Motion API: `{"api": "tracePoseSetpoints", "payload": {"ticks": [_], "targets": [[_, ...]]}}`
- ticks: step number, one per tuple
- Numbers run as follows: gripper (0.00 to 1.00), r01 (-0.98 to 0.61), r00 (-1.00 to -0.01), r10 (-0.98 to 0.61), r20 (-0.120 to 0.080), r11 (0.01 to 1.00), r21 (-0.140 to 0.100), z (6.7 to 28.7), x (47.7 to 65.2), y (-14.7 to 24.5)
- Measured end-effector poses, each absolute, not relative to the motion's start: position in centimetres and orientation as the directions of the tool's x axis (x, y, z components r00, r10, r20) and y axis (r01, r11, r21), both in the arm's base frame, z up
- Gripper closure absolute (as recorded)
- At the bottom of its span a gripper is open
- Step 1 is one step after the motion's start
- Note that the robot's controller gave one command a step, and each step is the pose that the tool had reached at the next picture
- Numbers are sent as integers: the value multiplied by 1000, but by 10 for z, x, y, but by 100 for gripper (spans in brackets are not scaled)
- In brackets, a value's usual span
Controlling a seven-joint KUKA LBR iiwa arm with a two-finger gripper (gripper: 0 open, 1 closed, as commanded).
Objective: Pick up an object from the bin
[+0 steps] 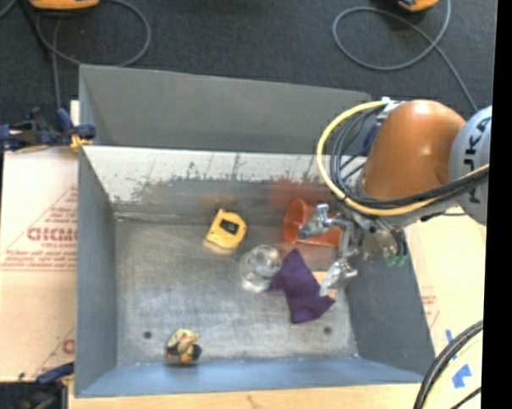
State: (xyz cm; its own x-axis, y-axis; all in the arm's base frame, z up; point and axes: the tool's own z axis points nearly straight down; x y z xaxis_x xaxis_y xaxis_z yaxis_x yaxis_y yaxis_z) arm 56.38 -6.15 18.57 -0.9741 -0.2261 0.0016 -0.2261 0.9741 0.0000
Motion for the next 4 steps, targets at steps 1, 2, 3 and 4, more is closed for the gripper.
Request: {"api": "tracePoseSetpoints", "payload": {"ticks": [1, 2, 3, 4], "targets": [[0, -198, -980, -198, -8, 980, -1, 149, 557, -49], [0, -201, -980, -201, -6, 980, -2, 103, 554, -51], [0, -118, -993, -118, -5, 993, 1, 81, 545, -59], [0, -71, -997, -71, -1, 997, 2, 77, 551, -63]]}}
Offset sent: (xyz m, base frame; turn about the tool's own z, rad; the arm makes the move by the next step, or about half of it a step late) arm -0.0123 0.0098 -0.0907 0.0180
